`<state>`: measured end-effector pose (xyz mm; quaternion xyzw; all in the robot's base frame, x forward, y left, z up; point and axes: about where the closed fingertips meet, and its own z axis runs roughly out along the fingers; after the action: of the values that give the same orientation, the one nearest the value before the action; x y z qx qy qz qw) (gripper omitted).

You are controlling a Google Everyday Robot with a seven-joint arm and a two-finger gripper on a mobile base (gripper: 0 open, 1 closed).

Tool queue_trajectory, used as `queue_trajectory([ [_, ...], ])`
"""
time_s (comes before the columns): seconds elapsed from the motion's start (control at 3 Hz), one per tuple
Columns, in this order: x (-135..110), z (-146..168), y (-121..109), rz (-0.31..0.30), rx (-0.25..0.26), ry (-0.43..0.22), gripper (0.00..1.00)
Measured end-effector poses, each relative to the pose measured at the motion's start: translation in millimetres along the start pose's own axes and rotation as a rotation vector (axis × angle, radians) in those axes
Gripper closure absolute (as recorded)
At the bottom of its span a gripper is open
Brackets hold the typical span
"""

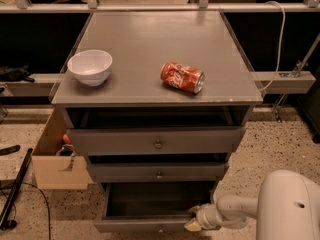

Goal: Open bottom drawer

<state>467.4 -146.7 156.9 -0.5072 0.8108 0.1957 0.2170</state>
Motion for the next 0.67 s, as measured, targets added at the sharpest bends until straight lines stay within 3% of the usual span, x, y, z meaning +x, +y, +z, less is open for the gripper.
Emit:
queue_trajectory([
  [0.33, 0.0, 0.0, 0.0, 0.0, 0.0, 0.0, 0.0],
  [0.67, 0.0, 0.0, 0.0, 0.0, 0.0, 0.0, 0.0],
])
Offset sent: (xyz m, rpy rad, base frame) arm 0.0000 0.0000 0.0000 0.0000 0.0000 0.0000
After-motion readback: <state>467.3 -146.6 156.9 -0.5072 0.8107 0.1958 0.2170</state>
